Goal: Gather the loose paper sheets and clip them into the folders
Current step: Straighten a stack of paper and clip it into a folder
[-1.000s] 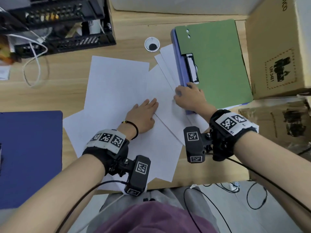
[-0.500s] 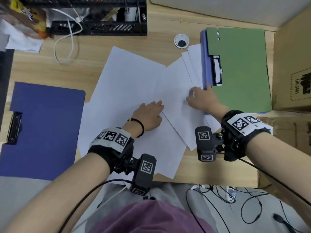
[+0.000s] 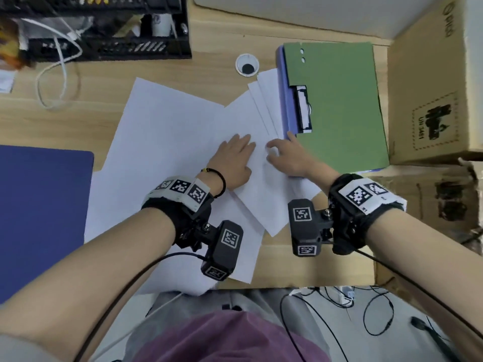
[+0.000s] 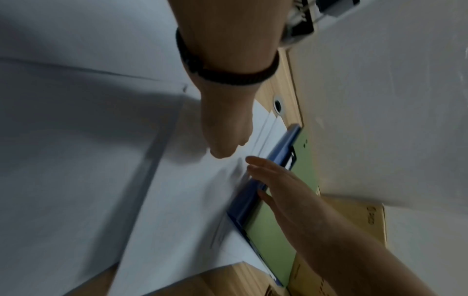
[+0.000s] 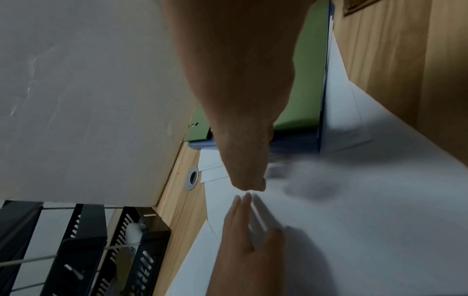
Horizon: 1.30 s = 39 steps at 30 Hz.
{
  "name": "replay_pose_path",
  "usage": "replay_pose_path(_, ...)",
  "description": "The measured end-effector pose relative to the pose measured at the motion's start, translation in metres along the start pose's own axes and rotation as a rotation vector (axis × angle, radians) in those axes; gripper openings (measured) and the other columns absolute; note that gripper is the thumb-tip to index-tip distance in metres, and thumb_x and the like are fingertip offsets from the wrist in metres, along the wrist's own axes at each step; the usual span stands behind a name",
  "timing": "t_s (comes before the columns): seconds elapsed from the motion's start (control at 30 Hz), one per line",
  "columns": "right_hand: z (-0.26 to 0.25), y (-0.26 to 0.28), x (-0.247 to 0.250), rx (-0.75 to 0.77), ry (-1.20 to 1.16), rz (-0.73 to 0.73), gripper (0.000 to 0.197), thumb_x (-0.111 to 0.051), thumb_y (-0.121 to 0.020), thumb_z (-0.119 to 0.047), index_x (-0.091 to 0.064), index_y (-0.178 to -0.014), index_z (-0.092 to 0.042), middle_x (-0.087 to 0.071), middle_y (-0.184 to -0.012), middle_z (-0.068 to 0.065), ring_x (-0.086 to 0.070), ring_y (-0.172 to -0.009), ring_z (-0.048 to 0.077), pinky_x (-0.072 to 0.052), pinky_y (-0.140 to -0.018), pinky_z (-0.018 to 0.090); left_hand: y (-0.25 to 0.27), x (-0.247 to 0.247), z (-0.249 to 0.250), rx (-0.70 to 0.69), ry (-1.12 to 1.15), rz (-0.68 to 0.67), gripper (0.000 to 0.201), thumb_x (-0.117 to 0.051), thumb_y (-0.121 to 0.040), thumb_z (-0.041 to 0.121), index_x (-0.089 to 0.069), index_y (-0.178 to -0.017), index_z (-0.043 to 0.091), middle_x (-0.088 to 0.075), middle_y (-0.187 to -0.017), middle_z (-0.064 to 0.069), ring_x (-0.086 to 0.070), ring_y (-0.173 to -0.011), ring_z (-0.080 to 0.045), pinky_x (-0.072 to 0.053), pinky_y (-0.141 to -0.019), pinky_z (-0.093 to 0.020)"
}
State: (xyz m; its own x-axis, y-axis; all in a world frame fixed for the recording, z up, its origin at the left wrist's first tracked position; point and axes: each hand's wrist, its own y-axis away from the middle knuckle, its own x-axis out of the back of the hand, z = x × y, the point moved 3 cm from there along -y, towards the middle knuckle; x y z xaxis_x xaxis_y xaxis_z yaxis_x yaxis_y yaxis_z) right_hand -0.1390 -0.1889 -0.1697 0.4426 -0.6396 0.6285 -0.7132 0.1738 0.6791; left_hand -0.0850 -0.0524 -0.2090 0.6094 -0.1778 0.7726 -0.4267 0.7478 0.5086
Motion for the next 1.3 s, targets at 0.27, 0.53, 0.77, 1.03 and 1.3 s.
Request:
replay_pose_path(0.27,0.028,-0.009,0.007,0.052,-0.128,-0.056,0.02,-0.038,-0.1,-0.008,-0.057,-0.105,-0.005,-0.055,-0.11,0.01,-0.043,-0.123,0.027,-0.031,-0.092,0.028,-0.052,0.01,0.045,-0.073,0.057,-0.134,0.061,-0.049,-0.089,0.019,-0.028,-0.143,0.0,-0.018,-0.154,-0.014,-0.023,-0.14,-0.03,-0.028,-0.112,-0.041)
replay_pose_path(0.53,0.033,-0.017,0.002,0.105,-0.112,0.032,0.03,-0.043,-0.095,-0.006,-0.053,-0.123,-0.003,-0.029,-0.085,-0.02,-0.038,-0.1,0.013,-0.04,-0.088,0.035,-0.046,0.016,0.035,-0.074,-0.155,-0.046,0.068,-0.047,-0.093,0.02,-0.014,-0.152,0.017,-0.002,-0.161,0.004,-0.011,-0.147,-0.017,-0.031,-0.109,-0.039)
replay_pose_path(0.77,0.03,-0.019,0.004,0.026,-0.082,-0.06,0.045,-0.04,-0.095,-0.007,-0.037,-0.14,-0.005,-0.038,-0.132,-0.009,-0.031,-0.139,0.029,-0.047,-0.09,0.034,-0.037,0.024,0.046,-0.035,-0.303,0.002,0.062,-0.046,-0.092,0.024,-0.021,-0.148,0.014,-0.012,-0.158,0.004,-0.033,-0.133,-0.018,-0.035,-0.076,-0.032)
replay_pose_path(1.03,0.022,-0.017,-0.001,-0.044,-0.076,-0.055,0.047,-0.042,-0.096,-0.011,-0.034,-0.141,-0.006,-0.017,-0.154,0.005,-0.039,-0.131,0.028,-0.043,-0.097,0.038,-0.005,0.01,0.033,0.006,-0.289,-0.019,0.062,-0.038,-0.094,0.031,-0.017,-0.15,0.013,-0.007,-0.161,0.002,-0.025,-0.14,-0.02,-0.039,-0.094,-0.037)
replay_pose_path(1.3,0.014,-0.019,-0.005,-0.062,-0.059,0.001,0.024,-0.044,-0.093,-0.008,-0.041,-0.116,-0.003,-0.03,-0.138,0.01,-0.029,-0.133,0.02,-0.032,-0.097,0.031,0.025,-0.001,0.014,0.003,-0.273,-0.026,0.061,-0.034,-0.096,0.031,-0.014,-0.151,0.012,-0.006,-0.161,0.001,-0.025,-0.141,-0.021,-0.036,-0.1,-0.037)
